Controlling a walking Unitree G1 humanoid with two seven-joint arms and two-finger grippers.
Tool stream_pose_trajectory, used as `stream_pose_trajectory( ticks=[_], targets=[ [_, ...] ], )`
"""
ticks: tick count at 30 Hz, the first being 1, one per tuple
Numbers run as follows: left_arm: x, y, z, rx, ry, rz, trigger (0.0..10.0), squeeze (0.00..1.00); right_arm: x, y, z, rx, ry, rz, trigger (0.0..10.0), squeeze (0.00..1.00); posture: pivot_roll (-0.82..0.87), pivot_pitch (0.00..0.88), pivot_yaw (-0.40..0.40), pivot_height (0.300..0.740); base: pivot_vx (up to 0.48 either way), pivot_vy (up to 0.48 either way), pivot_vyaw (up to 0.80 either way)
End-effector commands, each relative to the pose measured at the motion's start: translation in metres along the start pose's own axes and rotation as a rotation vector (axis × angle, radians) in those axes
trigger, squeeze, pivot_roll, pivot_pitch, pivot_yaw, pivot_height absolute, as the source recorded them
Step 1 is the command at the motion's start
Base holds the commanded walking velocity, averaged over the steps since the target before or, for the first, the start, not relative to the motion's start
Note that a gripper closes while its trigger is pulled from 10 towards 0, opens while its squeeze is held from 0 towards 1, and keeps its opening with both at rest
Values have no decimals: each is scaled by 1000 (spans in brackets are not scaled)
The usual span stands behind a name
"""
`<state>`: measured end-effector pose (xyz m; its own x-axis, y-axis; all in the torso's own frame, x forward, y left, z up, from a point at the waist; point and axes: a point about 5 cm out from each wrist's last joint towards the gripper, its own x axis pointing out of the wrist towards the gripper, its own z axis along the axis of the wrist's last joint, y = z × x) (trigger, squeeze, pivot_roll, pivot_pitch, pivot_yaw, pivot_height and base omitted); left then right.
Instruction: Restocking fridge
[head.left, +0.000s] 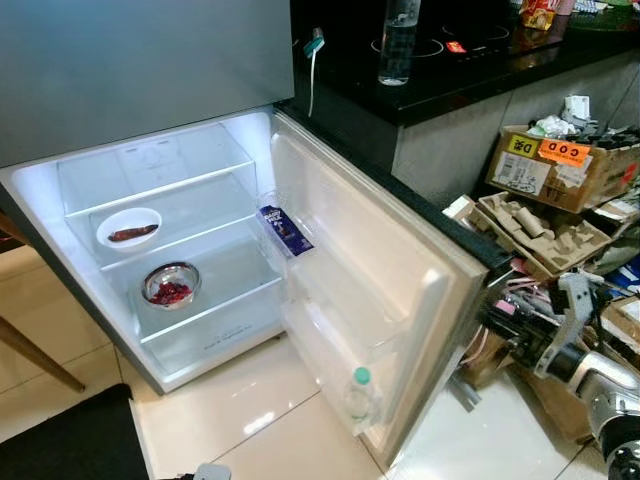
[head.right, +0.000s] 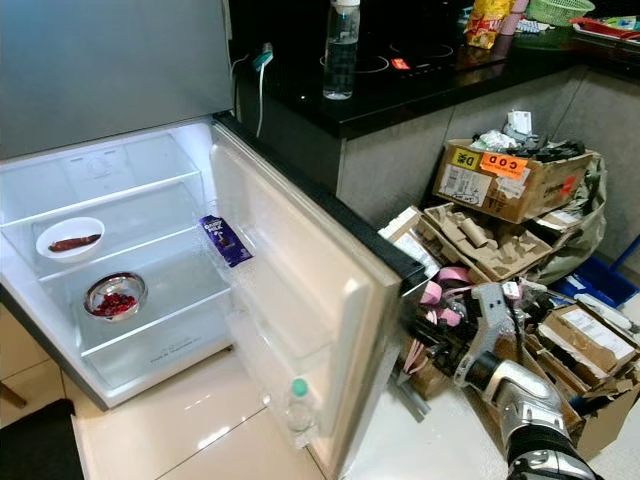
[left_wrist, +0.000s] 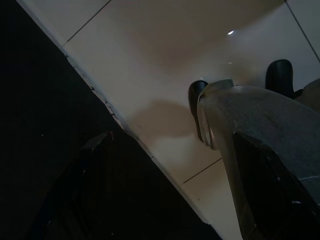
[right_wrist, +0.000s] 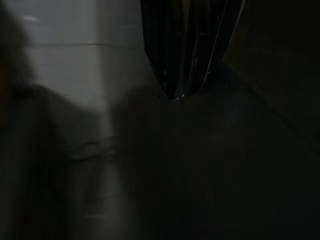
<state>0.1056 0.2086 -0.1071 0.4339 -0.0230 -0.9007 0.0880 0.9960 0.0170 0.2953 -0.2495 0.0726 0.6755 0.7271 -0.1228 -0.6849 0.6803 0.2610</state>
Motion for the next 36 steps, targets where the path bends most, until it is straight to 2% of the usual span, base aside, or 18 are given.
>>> stream_pose_trajectory(
  ticks=[1, 2, 4, 6, 8, 9, 12, 13, 16, 19, 21, 27, 29, 30, 32, 33, 34, 36],
  targets=[
    [-1, -7, -13, 6, 49, -23, 10000, 0, 13, 23, -12, 27, 65, 227, 10000, 0, -81, 13, -25, 740, 0, 0, 0],
    [-1, -7, -13, 6, 49, -23, 10000, 0, 13, 23, -12, 27, 65, 227, 10000, 0, -81, 13, -25, 740, 0, 0, 0],
    [-2, -6, -13, 6, 51, -23, 10000, 0, 21, 42, -16, 63, 73, 395, 10000, 0, -78, 10, -27, 740, 0, 0, 0],
    [-2, -6, -13, 6, 51, -23, 10000, 0, 21, 42, -16, 63, 73, 395, 10000, 0, -78, 10, -27, 740, 0, 0, 0],
    [-2, -6, -14, 5, 51, -22, 10000, 0, 27, 56, -15, 101, 45, 499, 10000, 0, -78, 9, -26, 740, 0, 0, 0],
    [-2, -5, -14, 5, 52, -22, 10000, 0, 29, 56, -15, 112, 24, 487, 10000, 0, -80, 5, -27, 740, 0, 0, 0],
    [-2, -5, -14, 6, 52, -21, 10000, 0, 32, 45, -17, 88, -11, 352, 10000, 0, -79, 6, -28, 740, 0, 0, 0],
    [-2, -5, -14, 5, 52, -21, 10000, 0, 28, 30, -25, 56, 27, 144, 10000, 0, -78, 4, -29, 740, 0, 0, 0],
    [-2, -5, -14, 5, 53, -20, 10000, 0, 26, 24, -30, 47, 55, 43, 10000, 0, -78, 4, -29, 740, 0, 0, 0],
    [-2, -6, -14, 0, 53, -20, 10000, 0, 8, 11, -56, 113, 170, -248, 10000, 0, -81, 9, -29, 740, 0, 0, 0],
    [-2, -7, -14, -1, 54, -20, 10000, 0, 3, 11, -63, 132, 190, -284, 10000, 0, -81, 9, -29, 740, 0, 0, 0],
    [-1, -8, -15, -5, 56, -23, 10000, 0, -17, 19, -104, 139, 374, -421, 10000, 0, -81, 12, -28, 740, 0, 0, 658],
    [-1, -9, -15, -5, 56, -23, 10000, 0, -35, 25, -128, 147, 499, -510, 10000, 0, -79, 11, -27, 740, 0, 0, 669],
    [-1, -9, -15, -5, 56, -23, 10000, 0, -35, 25, -128, 147, 499, -510, 10000, 0, -79, 11, -27, 740, 0, 0, 669],
    [-1, -9, -14, -6, 55, -23, 10000, 0, -55, 33, -149, 159, 617, -575, 10000, 0, -79, 11, -27, 740, 0, 0, 669],
    [-1, -9, -14, -6, 55, -23, 10000, 0, -55, 33, -149, 159, 617, -575, 10000, 0, -79, 11, -27, 740, 0, 0, 669],
    [-1, -9, -14, -5, 54, -23, 10000, 0, -70, 41, -164, 176, 690, -620, 10000, 0, -79, 10, -26, 740, 0, 0, 669],
    [-1, -9, -14, -5, 53, -23, 10000, 0, -76, 43, -169, 181, 713, -632, 10000, 0, -79, 10, -26, 740, 0, 0, 669]
  ],
)
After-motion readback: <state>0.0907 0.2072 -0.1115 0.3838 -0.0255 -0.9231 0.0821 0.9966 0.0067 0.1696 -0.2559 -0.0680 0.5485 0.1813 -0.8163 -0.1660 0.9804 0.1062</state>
